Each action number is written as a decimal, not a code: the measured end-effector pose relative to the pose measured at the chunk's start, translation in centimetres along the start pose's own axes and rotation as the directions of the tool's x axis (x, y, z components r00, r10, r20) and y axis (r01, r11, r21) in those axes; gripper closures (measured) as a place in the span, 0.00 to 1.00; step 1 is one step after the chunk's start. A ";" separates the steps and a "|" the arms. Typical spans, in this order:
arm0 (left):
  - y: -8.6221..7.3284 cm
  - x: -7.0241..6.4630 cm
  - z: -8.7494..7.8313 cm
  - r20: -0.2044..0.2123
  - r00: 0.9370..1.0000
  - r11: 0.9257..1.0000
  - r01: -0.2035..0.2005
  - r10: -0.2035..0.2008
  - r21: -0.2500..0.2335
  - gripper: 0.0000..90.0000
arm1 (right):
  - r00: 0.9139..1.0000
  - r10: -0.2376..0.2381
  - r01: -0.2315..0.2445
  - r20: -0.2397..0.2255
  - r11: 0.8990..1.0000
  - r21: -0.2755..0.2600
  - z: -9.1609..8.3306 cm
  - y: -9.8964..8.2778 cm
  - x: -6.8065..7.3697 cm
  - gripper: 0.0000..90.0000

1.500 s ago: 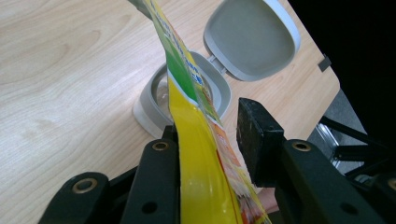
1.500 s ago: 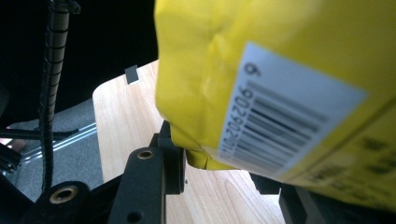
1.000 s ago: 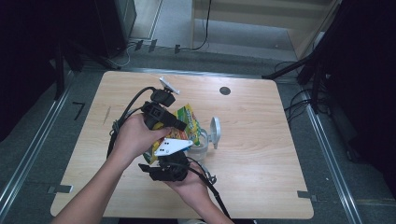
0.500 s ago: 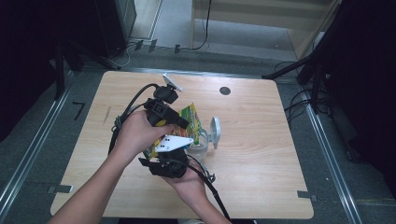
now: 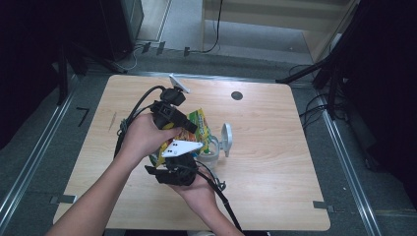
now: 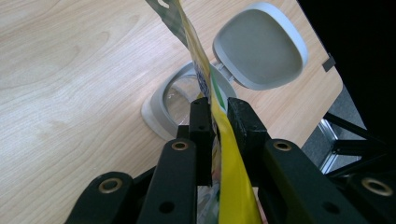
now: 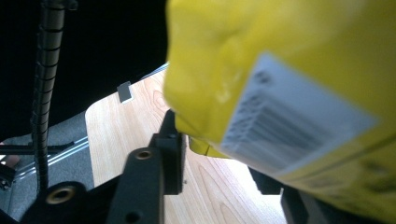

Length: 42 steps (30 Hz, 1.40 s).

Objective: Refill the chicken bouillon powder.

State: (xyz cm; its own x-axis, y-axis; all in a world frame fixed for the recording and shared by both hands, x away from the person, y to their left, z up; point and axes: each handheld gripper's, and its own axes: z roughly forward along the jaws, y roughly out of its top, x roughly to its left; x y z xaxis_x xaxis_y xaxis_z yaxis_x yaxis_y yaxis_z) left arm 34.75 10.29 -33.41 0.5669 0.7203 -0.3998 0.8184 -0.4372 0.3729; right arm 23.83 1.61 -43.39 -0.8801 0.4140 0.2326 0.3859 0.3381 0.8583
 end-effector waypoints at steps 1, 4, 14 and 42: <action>0.1 0.3 0.0 0.010 1.000 1.000 0.009 -0.009 0.002 0.90 | 1.000 -0.002 0.002 0.003 1.000 0.001 0.0 0.0 0.1 0.70; 0.2 0.4 0.0 0.021 1.000 1.000 0.013 -0.013 0.001 0.90 | 1.000 0.001 -0.001 0.005 1.000 -0.005 -0.1 0.1 0.0 0.72; 1.0 -0.4 -0.1 0.014 1.000 1.000 -0.004 0.004 0.020 0.89 | 0.998 0.066 -0.067 -0.011 0.997 -0.046 0.1 0.4 -0.4 0.74; 2.5 0.0 0.0 -0.001 1.000 0.999 0.026 -0.026 0.027 0.88 | 0.997 0.067 -0.064 0.041 0.995 -0.070 -0.4 0.8 -0.3 0.74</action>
State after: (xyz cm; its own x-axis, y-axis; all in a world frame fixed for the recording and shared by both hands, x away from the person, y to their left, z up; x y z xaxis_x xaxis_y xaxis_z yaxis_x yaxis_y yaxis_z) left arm 36.77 9.22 -32.52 0.5450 0.7323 -0.4083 0.8354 -0.4327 0.3391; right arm 24.26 1.42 -42.60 -0.8402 0.4703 0.2701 0.4206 0.2507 0.8719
